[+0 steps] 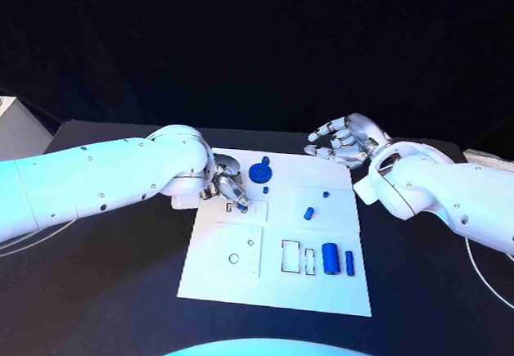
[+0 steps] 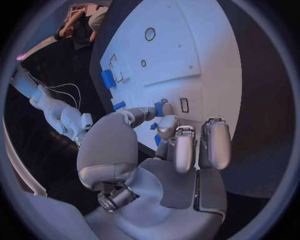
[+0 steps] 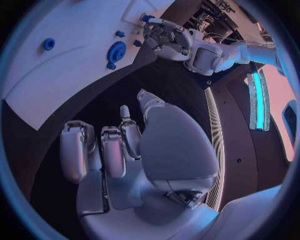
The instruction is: Assemble the parts on the task board
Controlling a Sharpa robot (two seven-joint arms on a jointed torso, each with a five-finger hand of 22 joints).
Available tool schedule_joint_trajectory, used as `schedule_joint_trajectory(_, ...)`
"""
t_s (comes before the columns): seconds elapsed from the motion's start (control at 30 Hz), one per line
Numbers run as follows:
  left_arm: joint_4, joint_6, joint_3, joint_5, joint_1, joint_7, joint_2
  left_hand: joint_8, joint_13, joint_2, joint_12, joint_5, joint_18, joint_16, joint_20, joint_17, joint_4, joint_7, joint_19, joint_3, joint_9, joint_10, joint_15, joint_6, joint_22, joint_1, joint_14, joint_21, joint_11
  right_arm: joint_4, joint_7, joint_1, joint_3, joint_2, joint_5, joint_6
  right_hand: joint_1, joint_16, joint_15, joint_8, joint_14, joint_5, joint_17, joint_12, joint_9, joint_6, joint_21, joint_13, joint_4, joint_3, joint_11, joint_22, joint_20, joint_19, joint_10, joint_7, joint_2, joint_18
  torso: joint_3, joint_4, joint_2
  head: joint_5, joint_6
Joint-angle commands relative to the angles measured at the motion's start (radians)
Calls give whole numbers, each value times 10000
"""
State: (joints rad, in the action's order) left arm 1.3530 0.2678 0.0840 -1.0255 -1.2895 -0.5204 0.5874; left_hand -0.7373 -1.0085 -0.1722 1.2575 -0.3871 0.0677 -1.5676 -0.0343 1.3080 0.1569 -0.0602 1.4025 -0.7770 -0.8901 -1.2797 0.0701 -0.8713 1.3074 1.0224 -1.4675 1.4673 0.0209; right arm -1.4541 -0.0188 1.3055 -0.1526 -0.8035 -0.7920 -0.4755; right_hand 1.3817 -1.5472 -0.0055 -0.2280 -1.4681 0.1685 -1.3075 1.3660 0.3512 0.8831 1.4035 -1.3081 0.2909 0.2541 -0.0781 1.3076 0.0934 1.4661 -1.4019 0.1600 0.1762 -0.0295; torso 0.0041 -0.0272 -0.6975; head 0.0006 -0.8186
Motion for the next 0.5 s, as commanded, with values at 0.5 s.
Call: schedule_joint_trajectory(0.5,-159,602,-18,71,-53,-45,-155,-18,-5,16,9,-14,-127,-32,-8,2628,-2049,80,77,-1972,-4,-72,68,-83,245,74,-1033,60,8,6,-37,-14,0,13,-67,163,-142,32,77,30,-880,19,-2140,-26,-17,-60,-56,-837,-25,71,4,1419,104,307,92,20,-9,-119,-5,-7,-2,-4,-32)
